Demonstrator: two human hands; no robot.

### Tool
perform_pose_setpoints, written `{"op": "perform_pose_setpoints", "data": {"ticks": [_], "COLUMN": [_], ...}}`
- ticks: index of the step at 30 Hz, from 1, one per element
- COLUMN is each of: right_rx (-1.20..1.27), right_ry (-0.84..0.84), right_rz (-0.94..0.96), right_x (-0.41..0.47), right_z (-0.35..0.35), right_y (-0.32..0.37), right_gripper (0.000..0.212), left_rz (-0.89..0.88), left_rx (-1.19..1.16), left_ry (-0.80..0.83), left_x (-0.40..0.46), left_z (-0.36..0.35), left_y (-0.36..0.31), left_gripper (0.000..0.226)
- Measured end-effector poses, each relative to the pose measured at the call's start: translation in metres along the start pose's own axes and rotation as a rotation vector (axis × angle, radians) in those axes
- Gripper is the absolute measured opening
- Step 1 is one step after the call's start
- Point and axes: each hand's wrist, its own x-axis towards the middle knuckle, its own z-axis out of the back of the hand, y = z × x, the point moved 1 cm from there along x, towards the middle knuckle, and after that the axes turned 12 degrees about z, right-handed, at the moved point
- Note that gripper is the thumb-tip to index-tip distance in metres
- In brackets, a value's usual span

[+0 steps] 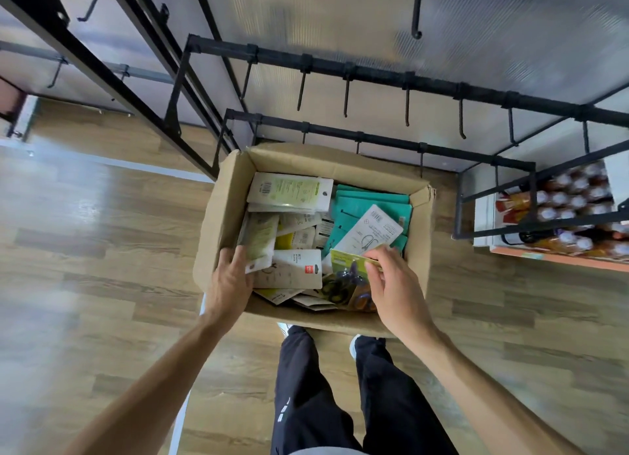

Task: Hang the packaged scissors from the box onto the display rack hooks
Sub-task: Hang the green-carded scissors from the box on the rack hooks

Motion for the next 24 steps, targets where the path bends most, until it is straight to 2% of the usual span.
{"op": "perform_pose_setpoints", "data": {"ticks": [5, 10, 13, 17, 19, 22, 24], "right_rx": [0.012, 0.013, 0.033, 0.102, 0.143, 0.153, 0.077], "right_ry": [-0.009, -0.009, -0.043, -0.118, -0.173, -0.221, -0.251], "right_rz": [-0.006, -0.024, -0.030, -0.015, 0.041, 0.086, 0.158], "right_x": [-0.001, -0.008, -0.006, 0.005, 0.010, 0.014, 0.016], "right_z": [-0.003, -0.002, 0.011, 0.048, 0.072, 0.113, 0.142], "right_y": [-0.007, -0.004, 0.013, 0.051, 0.071, 0.094, 0.107], "right_gripper": [0.016, 0.013, 0.006, 0.008, 0.003, 0.024, 0.021], "left_rz": [-0.011, -0.233, -0.178, -0.074, -0.086, -0.157, -0.233], "left_rx": [-0.173, -0.307, -0.396, -0.593, -0.626, -0.602, -0.593], "left_ry": [-0.170, -0.108, -0.051, -0.079, -0.087, -0.096, -0.100], "left_x": [0.004, 0.000, -0.011, -0.039, -0.052, -0.067, -0.070], "left_z": [0.017, 0.052, 0.089, 0.149, 0.173, 0.206, 0.228], "left_y": [-0.025, -0.042, -0.055, -0.080, -0.092, -0.112, -0.131], "left_gripper": [0.021, 0.004, 0.006, 0.027, 0.029, 0.031, 0.029]}}
